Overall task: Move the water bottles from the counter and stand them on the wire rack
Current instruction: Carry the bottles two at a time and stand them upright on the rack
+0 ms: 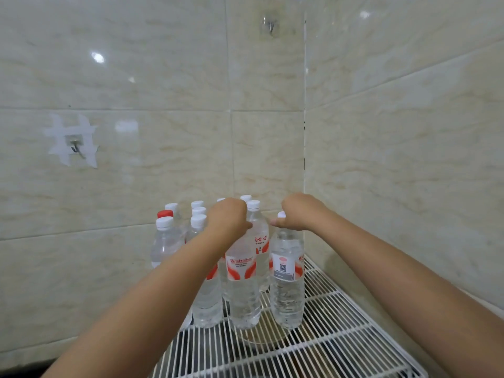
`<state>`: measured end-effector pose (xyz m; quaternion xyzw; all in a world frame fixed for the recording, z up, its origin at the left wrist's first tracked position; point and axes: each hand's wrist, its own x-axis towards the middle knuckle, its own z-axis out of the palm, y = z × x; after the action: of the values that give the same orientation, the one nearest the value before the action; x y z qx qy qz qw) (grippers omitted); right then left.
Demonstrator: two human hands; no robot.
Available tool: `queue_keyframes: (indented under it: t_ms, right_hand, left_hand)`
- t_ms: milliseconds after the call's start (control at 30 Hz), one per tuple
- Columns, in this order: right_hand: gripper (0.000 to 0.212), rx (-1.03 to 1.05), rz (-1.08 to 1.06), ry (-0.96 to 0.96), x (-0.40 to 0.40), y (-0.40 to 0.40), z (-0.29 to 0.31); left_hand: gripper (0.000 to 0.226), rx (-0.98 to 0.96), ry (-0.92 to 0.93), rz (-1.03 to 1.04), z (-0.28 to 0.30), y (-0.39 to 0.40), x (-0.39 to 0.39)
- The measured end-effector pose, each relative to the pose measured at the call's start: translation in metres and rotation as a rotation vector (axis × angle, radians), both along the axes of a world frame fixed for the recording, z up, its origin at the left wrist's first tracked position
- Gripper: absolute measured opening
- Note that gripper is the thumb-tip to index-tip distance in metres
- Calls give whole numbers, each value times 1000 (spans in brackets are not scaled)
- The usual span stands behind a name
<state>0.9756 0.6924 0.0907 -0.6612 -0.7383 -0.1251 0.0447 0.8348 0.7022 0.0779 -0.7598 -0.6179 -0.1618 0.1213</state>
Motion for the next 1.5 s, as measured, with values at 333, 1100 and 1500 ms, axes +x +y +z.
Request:
queue_keyframes:
  t_ms: [333,1100,1500]
  right_hand:
    - [45,-208,210,304,8,-13,10]
    - [43,112,170,522,-14,19,-16]
    - [42,156,253,591,-22,27,-27]
  left_hand:
    - [43,-162,-91,-297,5,-2,-34]
    - [52,-197,-38,-189,-1,0,-15]
    - [36,-24,-288,-10,-9,19,-15]
